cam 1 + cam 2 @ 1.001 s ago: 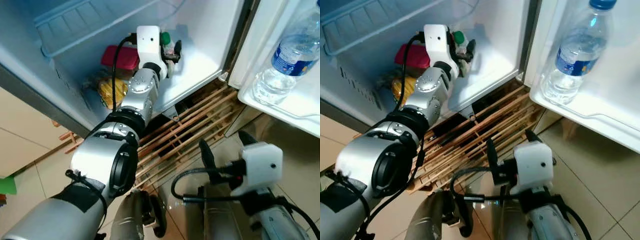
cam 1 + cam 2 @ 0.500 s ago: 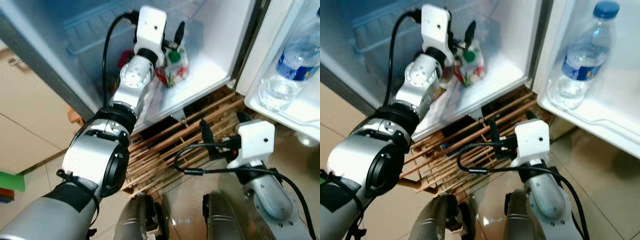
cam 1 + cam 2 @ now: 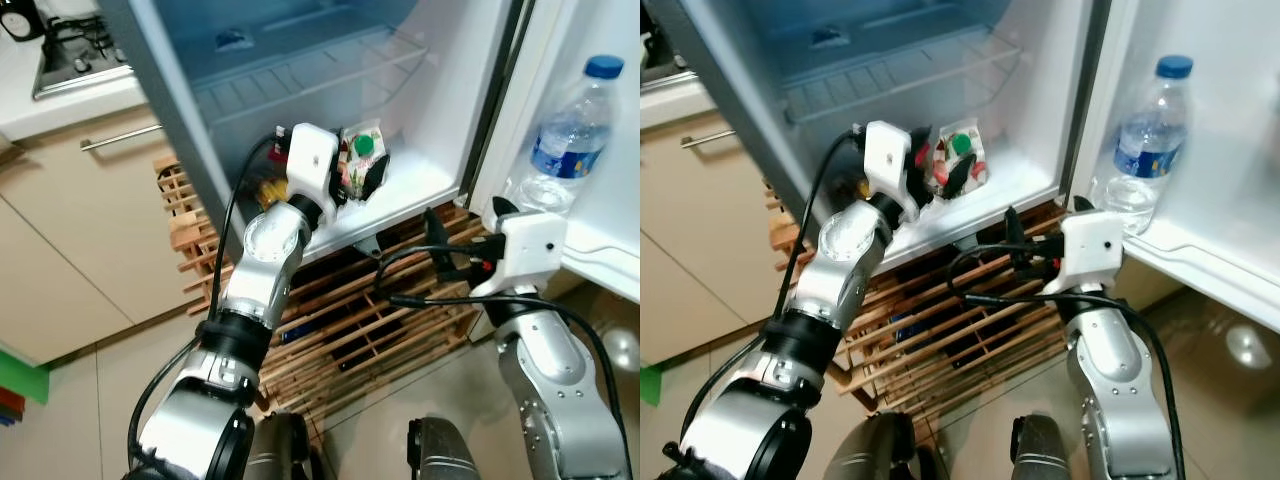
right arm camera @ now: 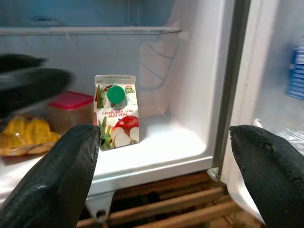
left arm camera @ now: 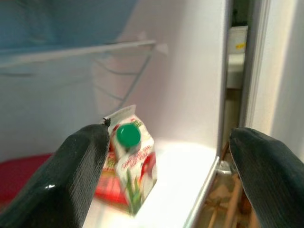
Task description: Restocking fridge
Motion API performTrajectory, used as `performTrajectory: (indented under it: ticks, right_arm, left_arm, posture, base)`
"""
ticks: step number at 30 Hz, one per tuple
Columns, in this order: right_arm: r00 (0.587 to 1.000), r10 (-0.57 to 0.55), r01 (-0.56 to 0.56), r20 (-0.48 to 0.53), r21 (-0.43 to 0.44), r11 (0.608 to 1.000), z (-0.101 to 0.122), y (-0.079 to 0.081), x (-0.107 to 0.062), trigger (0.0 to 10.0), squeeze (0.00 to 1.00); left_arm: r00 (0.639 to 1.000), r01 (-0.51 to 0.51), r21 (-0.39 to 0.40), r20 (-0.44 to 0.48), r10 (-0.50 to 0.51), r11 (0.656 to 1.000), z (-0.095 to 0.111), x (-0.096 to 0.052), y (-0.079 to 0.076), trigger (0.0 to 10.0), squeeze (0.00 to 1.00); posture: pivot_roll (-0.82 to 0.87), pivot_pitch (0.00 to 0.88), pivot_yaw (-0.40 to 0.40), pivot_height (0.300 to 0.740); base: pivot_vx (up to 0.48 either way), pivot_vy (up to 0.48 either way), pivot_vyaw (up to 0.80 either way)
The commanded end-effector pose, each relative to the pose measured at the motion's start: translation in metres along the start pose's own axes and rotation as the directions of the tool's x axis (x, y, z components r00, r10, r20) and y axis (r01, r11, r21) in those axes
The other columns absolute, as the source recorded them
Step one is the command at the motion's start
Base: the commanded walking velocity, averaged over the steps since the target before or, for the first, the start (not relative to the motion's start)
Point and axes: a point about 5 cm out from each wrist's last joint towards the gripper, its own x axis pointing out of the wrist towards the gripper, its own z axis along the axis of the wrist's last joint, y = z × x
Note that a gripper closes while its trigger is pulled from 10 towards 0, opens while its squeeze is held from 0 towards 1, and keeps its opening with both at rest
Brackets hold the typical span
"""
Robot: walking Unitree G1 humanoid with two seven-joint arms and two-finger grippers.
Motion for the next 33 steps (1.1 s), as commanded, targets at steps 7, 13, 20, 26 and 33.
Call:
performTrajectory:
  ticks: [7, 13, 20, 26, 33]
  right_arm:
    - [0.998, -0.061, 0.061, 0.003, 0.021, 0.998, -0.007, -0.018, 0.001, 10.0, 0.00]
    - [0.995, -0.094, 0.096, -0.033, 0.064, 0.993, -0.017, -0.027, 0.014, 10.0, 0.00]
    - [0.998, -0.045, 0.047, -0.048, 0.047, 0.998, -0.023, -0.021, 0.020, 10.0, 0.00]
    - [0.998, -0.038, 0.041, -0.049, 0.056, 0.998, -0.025, -0.019, 0.024, 10.0, 0.00]
    - [0.998, -0.012, 0.016, -0.061, 0.056, 0.998, -0.031, -0.014, 0.023, 10.0, 0.00]
  left_arm:
    - [0.994, -0.077, 0.089, 0.085, 0.069, 0.993, 0.020, -0.058, 0.006, 10.0, 1.00]
    - [0.990, -0.141, 0.051, -0.014, 0.142, 0.989, 0.002, -0.082, 0.009, 10.0, 0.00]
    - [0.997, -0.074, -0.015, -0.019, 0.073, 0.997, 0.006, -0.080, -0.007, 10.0, 0.00]
    - [1.000, -0.027, -0.062, 0.006, 0.028, 0.998, 0.009, -0.081, -0.009, 10.0, 0.00]
    - [0.998, -0.052, -0.031, -0.019, 0.052, 0.998, 0.011, -0.075, -0.008, 10.0, 0.00]
  posture:
    - [-0.09, 0.000, 0.063, 0.671]
    - [-0.08, 0.000, 0.030, 0.671]
    - [-0.09, 0.000, 0.035, 0.671]
    - [-0.08, 0.000, 0.031, 0.671]
    - [-0.06, 0.000, 0.029, 0.671]
  base:
    - [0.000, 0.000, 0.00]
    - [0.000, 0.000, 0.00]
    - [0.000, -0.274, 0.36]
    - [0.000, -0.480, 0.62]
    - [0.000, -0.467, 0.62]
